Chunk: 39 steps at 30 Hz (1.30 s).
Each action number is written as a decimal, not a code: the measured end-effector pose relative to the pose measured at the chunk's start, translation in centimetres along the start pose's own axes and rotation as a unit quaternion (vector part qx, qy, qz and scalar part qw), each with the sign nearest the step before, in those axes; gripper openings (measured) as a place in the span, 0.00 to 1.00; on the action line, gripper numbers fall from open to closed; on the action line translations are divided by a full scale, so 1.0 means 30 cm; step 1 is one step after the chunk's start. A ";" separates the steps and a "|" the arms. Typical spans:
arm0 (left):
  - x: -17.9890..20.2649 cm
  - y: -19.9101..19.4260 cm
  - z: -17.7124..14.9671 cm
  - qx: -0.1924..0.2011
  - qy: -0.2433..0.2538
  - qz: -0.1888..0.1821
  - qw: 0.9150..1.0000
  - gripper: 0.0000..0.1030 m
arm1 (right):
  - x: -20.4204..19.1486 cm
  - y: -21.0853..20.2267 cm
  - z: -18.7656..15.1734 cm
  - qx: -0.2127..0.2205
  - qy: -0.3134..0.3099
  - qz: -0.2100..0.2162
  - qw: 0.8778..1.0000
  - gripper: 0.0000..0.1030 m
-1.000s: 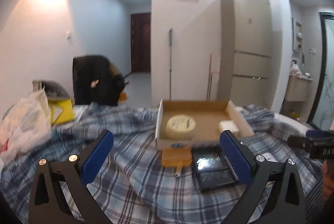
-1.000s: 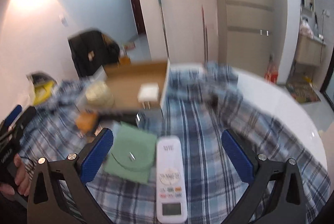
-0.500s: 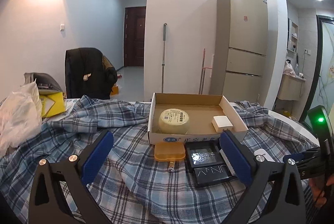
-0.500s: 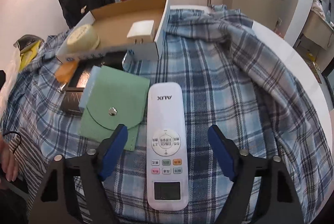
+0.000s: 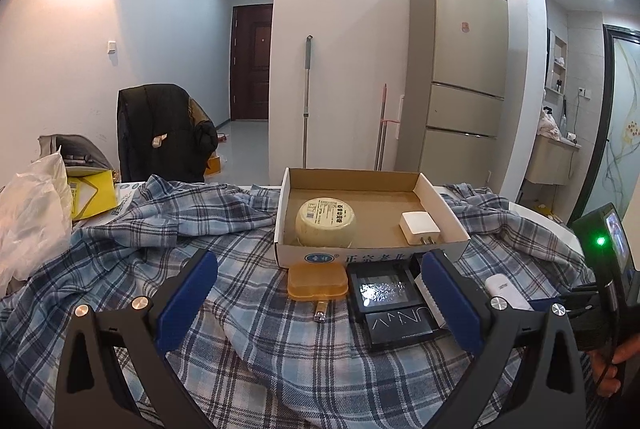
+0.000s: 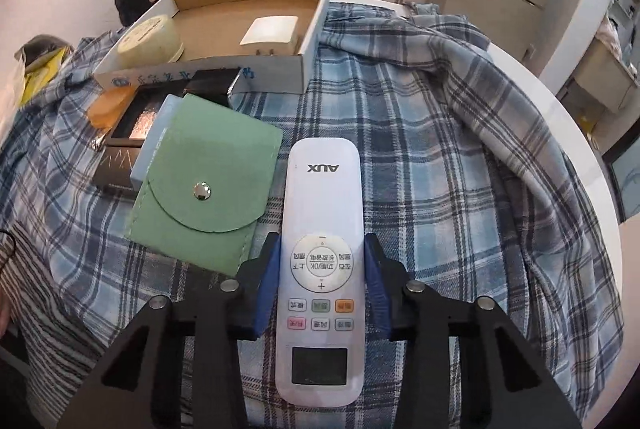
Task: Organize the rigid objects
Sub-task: 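Grasp the white AUX remote with the right gripper, then grasp the orange translucent case with the left gripper while the right holds the remote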
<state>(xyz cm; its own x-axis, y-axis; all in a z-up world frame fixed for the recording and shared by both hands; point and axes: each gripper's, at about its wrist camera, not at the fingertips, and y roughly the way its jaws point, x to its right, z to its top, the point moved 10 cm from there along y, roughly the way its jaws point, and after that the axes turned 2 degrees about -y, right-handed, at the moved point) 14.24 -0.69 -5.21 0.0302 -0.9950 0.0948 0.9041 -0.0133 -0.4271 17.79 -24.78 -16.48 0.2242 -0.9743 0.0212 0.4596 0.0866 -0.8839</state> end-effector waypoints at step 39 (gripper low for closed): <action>-0.080 0.256 -0.059 -0.200 0.003 -0.003 0.980 1.00 | 0.032 0.006 0.014 0.025 0.004 -0.014 1.000 0.38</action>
<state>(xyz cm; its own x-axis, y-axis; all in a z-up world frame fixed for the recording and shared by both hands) 20.34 1.43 -10.32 0.0214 -0.9954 0.0935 0.6646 -0.0558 -0.7452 18.44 -25.62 -16.43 0.2044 -0.9780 0.0423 0.5077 0.0689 -0.8588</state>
